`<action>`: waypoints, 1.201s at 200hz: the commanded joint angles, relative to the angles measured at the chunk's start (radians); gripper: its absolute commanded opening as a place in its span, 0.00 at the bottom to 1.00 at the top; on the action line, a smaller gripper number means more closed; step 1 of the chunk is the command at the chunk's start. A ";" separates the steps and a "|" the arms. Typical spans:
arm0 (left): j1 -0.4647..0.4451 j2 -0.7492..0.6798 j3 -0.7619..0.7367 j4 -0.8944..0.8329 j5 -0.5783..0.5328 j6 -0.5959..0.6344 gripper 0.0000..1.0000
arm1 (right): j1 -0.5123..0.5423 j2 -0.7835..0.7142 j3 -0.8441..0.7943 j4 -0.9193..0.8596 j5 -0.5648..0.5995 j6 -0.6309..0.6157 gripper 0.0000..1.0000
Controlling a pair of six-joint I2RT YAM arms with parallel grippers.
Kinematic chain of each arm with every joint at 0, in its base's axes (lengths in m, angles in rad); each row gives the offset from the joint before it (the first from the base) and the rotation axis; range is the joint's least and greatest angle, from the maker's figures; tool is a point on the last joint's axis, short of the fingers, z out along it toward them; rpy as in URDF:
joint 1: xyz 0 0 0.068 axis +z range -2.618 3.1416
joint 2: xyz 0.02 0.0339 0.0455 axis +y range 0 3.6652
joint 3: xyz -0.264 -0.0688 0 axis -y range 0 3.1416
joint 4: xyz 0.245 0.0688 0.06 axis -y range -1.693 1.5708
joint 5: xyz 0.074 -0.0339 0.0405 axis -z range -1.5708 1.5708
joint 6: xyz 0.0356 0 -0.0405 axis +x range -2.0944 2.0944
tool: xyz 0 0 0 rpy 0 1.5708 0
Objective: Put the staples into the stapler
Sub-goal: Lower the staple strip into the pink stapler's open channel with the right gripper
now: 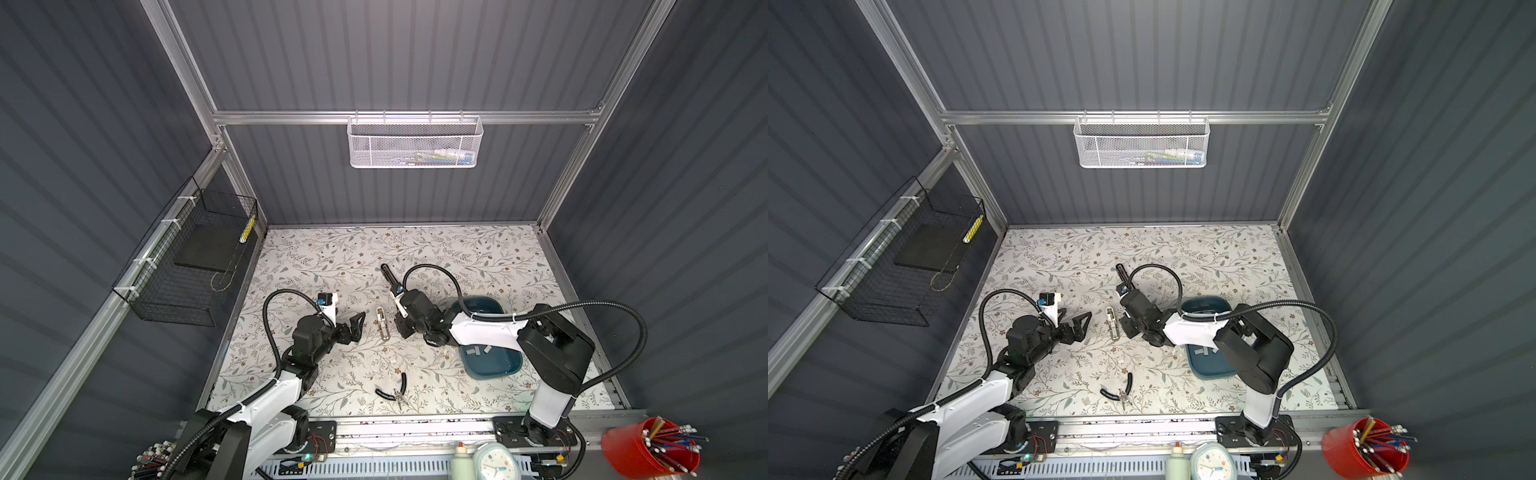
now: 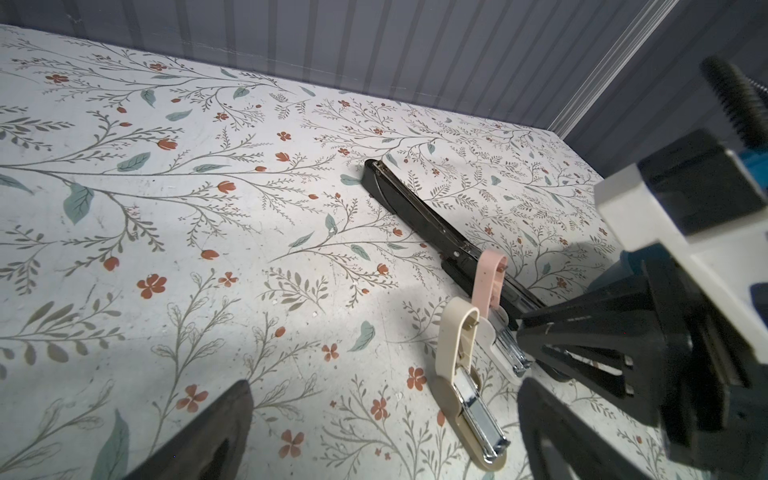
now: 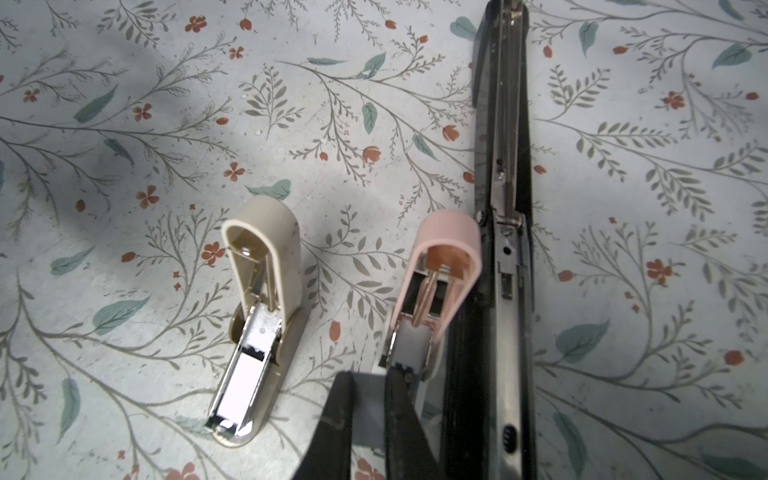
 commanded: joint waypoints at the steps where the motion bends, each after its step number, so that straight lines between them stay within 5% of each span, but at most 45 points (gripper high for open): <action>1: 0.001 -0.001 0.006 0.013 -0.011 0.009 0.99 | -0.004 0.010 0.014 -0.006 0.028 0.017 0.08; 240: 0.001 0.013 0.013 0.013 -0.014 0.007 0.99 | -0.010 0.034 -0.022 0.015 0.047 0.055 0.07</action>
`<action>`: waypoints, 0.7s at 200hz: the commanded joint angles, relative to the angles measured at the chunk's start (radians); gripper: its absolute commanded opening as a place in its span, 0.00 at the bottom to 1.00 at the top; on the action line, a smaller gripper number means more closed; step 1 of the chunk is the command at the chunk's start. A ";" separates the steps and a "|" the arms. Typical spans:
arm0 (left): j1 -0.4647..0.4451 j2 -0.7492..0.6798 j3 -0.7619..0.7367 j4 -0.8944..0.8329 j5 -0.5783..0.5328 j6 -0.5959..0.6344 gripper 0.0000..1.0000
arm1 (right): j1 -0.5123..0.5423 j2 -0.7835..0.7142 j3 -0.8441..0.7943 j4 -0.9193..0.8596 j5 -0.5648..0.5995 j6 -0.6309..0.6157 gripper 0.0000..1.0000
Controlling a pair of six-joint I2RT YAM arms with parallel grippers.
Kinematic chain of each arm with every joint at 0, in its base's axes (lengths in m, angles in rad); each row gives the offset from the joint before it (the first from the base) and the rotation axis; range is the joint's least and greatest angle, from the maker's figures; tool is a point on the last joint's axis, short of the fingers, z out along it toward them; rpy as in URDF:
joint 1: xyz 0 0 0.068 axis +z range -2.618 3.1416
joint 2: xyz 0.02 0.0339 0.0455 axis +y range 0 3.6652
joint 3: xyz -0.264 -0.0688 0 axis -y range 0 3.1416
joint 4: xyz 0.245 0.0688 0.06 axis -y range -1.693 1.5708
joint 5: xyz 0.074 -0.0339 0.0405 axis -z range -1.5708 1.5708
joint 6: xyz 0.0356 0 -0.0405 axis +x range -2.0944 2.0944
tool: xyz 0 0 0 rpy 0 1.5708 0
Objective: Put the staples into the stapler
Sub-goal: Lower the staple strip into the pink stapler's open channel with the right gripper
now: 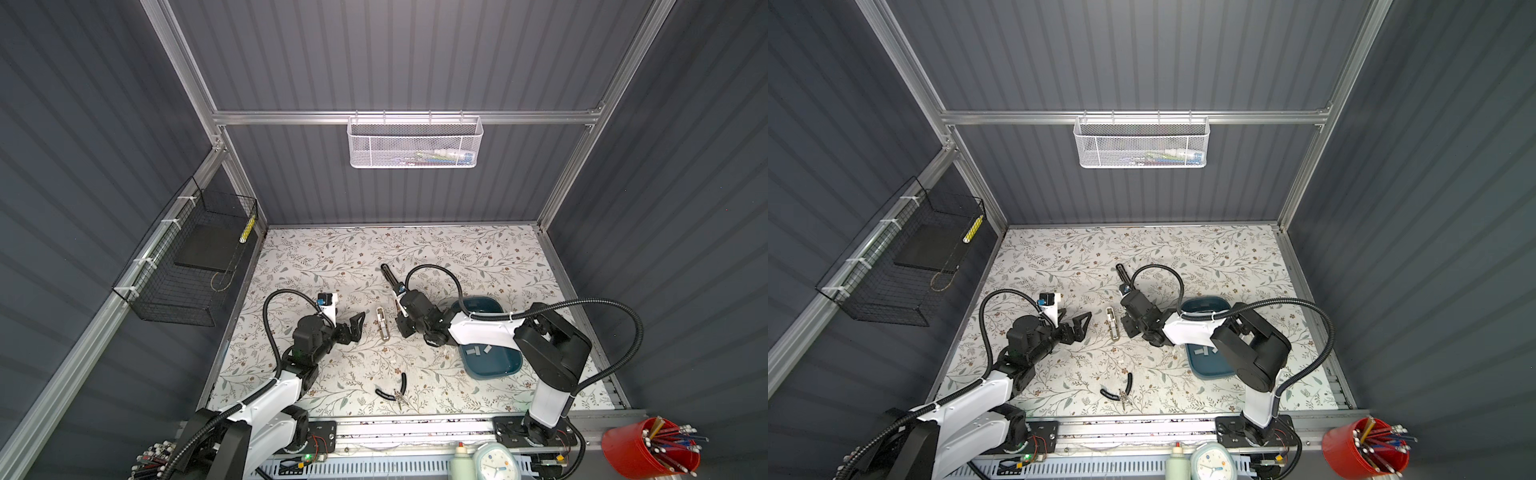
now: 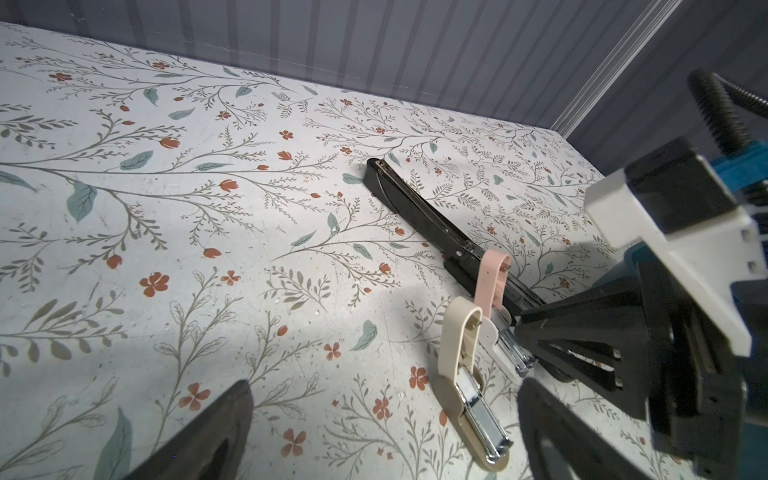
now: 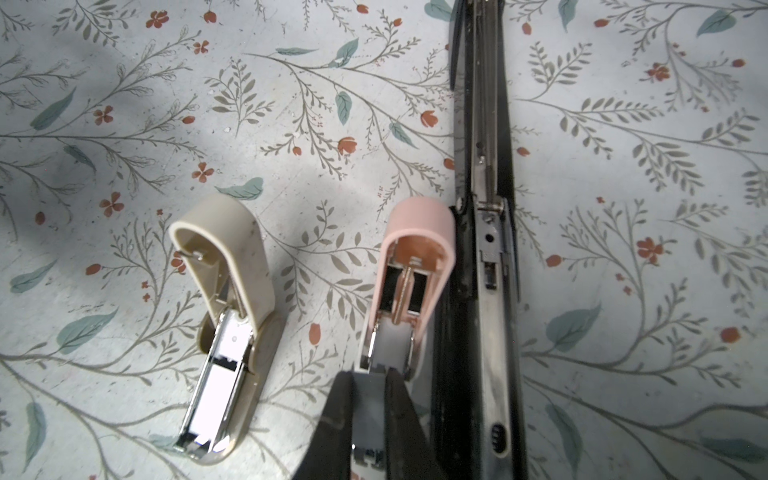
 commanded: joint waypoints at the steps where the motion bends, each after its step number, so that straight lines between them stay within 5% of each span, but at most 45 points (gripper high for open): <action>1: 0.001 0.009 0.012 0.013 -0.010 0.008 0.99 | -0.003 0.022 -0.020 0.009 0.024 0.012 0.07; 140: 0.001 0.007 0.010 0.014 -0.010 0.009 0.99 | -0.002 0.026 -0.032 0.000 0.022 0.059 0.06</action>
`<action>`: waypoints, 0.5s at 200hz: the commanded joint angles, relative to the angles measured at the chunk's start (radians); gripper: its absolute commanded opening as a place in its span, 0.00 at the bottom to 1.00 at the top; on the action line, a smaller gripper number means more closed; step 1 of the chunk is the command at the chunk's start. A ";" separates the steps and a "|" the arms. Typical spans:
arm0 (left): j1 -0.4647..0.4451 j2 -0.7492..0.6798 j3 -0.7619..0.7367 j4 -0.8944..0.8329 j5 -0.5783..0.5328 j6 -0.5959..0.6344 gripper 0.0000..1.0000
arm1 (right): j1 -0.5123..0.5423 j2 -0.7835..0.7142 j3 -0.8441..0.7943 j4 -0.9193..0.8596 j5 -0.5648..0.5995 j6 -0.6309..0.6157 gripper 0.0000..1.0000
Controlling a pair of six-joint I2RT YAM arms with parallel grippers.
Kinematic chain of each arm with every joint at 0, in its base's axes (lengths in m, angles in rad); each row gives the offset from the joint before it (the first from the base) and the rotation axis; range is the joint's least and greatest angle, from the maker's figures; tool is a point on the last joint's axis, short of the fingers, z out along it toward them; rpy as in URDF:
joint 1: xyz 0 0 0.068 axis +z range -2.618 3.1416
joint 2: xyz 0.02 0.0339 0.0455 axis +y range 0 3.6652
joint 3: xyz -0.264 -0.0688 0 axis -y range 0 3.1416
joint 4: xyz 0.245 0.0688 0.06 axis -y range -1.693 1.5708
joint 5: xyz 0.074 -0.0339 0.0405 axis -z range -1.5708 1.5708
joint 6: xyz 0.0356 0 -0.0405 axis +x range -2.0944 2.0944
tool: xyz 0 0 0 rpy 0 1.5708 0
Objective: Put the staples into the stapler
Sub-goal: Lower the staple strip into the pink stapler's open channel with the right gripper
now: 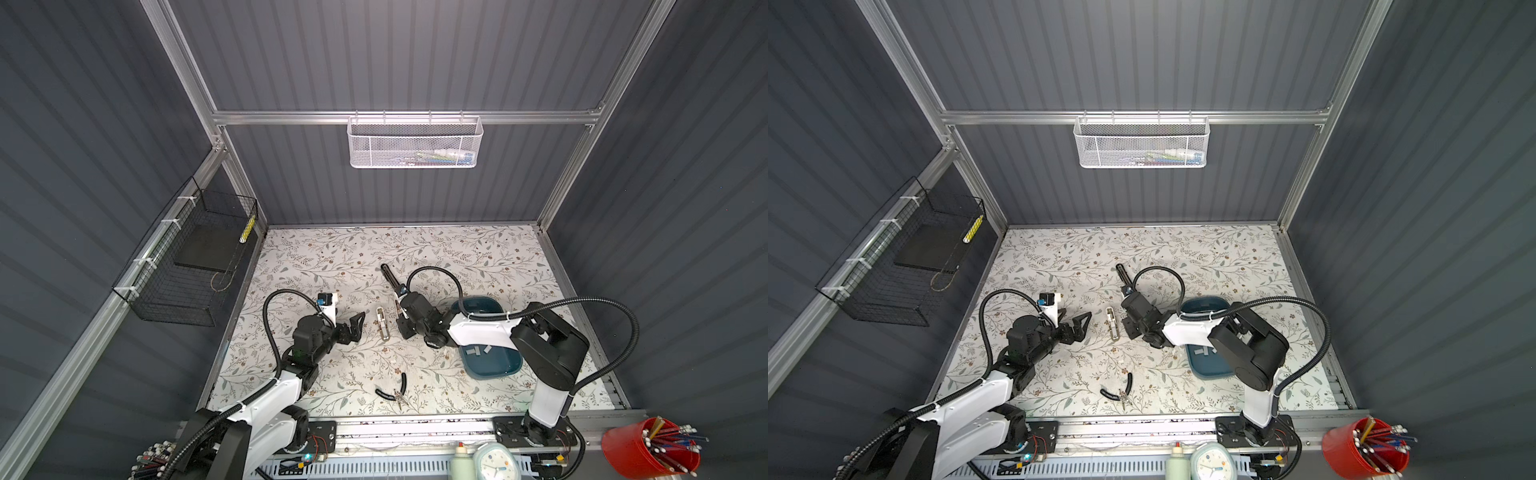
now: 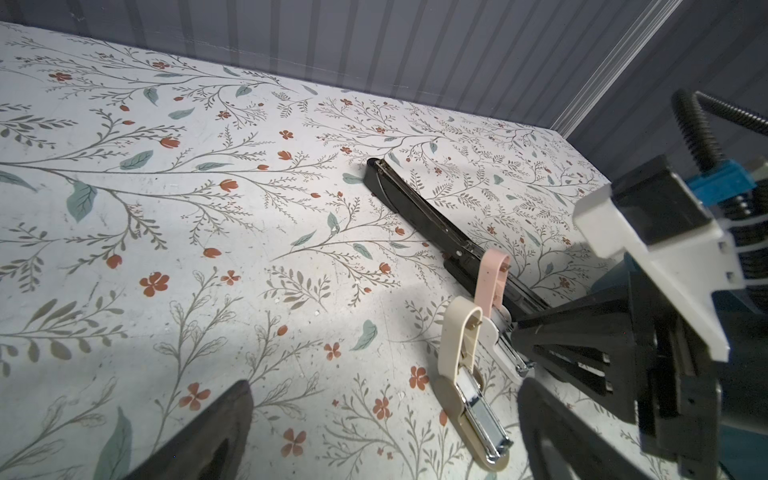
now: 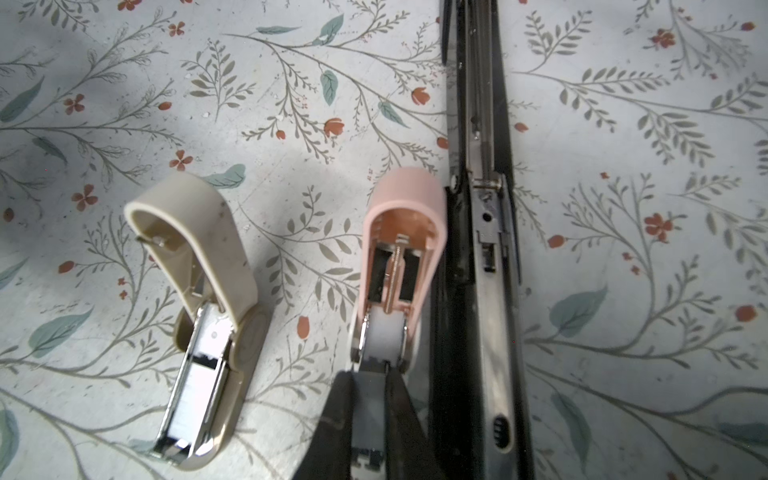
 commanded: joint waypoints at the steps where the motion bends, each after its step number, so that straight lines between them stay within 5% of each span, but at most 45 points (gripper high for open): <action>1: 0.001 0.008 0.010 0.013 -0.010 0.009 0.99 | -0.002 0.012 -0.018 -0.009 0.011 0.026 0.06; 100: 0.002 0.006 0.009 0.014 -0.010 0.007 0.99 | -0.001 -0.011 -0.059 -0.025 0.005 0.091 0.05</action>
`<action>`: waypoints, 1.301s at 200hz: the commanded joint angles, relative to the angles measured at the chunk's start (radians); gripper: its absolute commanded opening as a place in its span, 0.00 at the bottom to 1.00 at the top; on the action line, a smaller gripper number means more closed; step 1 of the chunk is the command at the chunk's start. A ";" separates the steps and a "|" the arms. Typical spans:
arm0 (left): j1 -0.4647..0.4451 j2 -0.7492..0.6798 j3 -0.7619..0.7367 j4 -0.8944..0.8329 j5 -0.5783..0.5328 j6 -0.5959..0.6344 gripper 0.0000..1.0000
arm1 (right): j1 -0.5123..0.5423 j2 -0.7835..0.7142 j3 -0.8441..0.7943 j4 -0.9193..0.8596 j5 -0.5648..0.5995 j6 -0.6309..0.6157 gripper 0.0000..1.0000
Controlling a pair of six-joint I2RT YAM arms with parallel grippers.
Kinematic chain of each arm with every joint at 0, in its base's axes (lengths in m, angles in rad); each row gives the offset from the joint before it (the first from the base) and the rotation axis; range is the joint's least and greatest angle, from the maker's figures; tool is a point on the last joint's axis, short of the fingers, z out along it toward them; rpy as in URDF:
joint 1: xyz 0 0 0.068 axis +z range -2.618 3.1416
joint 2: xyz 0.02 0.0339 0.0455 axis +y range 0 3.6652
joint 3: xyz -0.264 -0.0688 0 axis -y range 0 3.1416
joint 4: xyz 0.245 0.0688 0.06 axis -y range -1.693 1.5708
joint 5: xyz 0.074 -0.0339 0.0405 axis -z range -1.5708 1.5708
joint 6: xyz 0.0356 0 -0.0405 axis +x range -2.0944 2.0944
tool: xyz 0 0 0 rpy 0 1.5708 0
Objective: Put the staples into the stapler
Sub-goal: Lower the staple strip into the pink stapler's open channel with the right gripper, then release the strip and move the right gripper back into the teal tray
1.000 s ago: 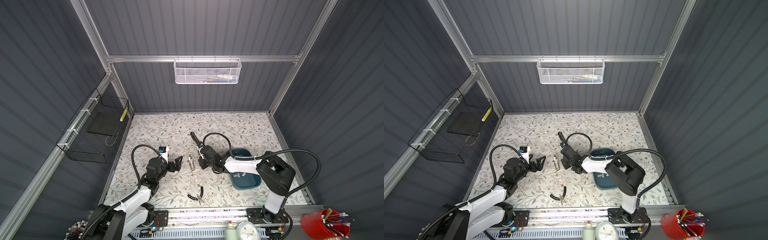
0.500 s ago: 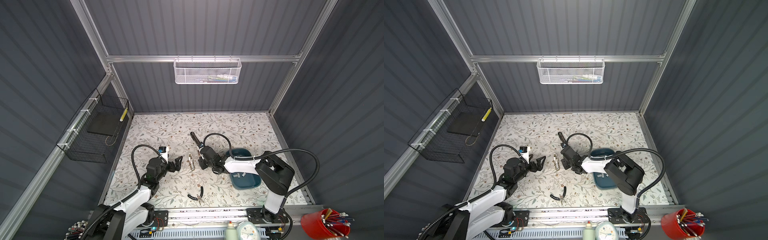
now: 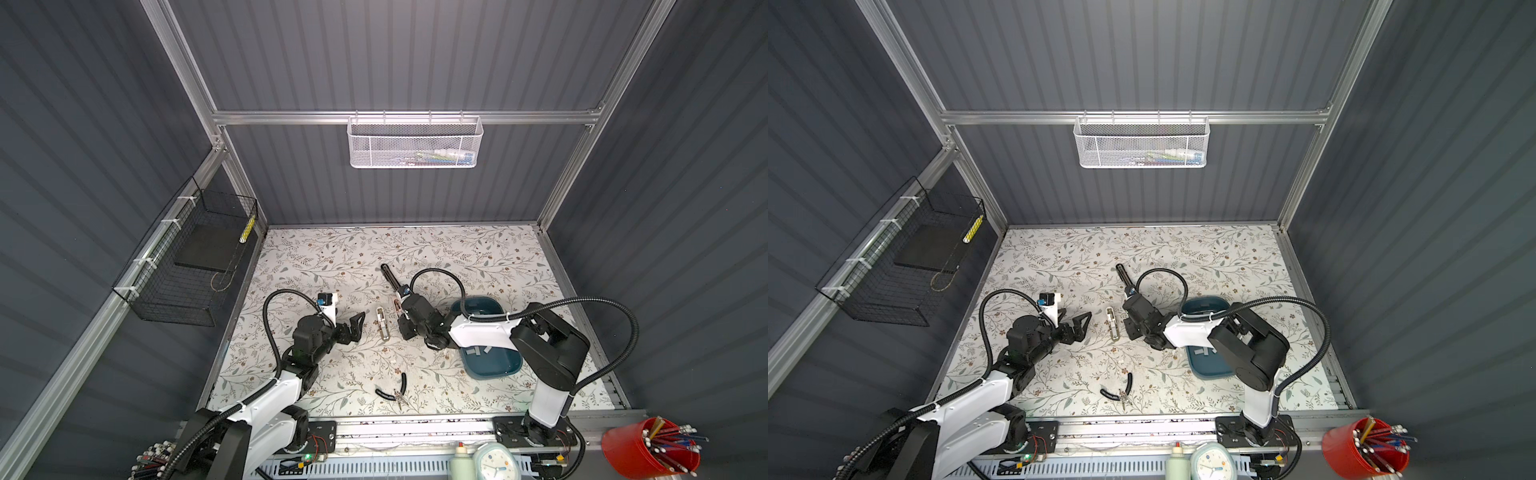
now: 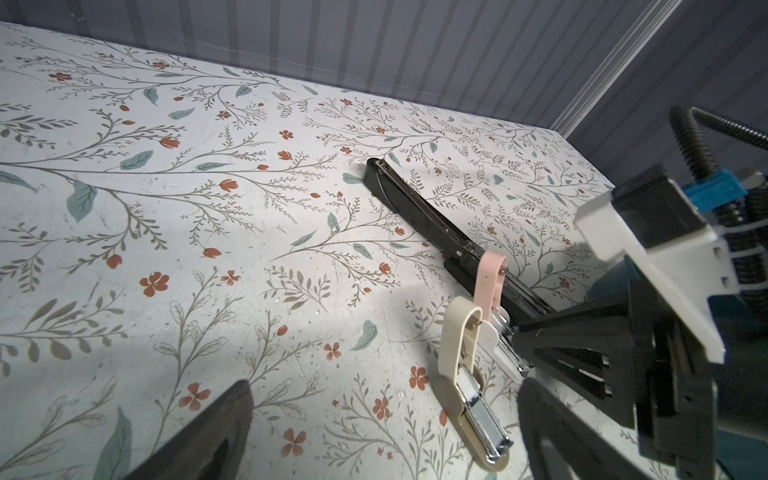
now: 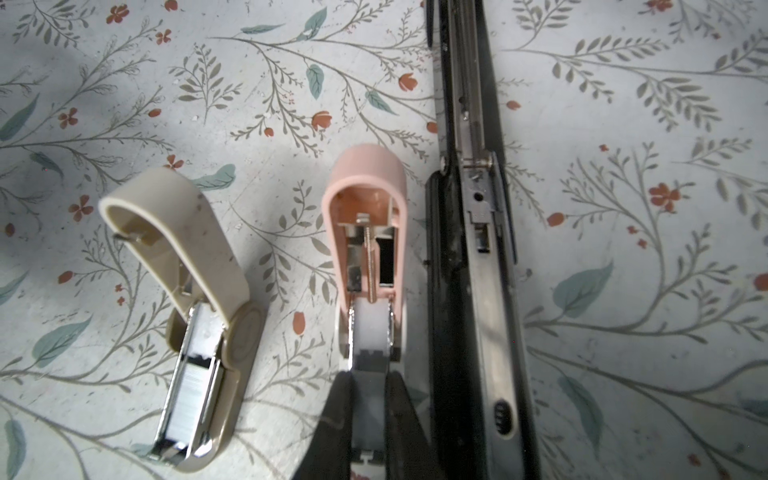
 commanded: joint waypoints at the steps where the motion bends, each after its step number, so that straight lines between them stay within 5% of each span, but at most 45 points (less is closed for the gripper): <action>1: 0.001 0.004 0.009 0.015 -0.010 0.008 0.99 | -0.001 -0.008 -0.029 -0.053 0.003 0.023 0.05; 192: 0.001 0.006 0.009 0.015 -0.010 0.006 0.99 | 0.008 -0.058 -0.042 -0.073 -0.003 0.038 0.27; 260: 0.001 0.004 0.007 0.017 -0.010 0.006 0.99 | 0.012 -0.213 -0.069 -0.120 0.004 0.050 0.30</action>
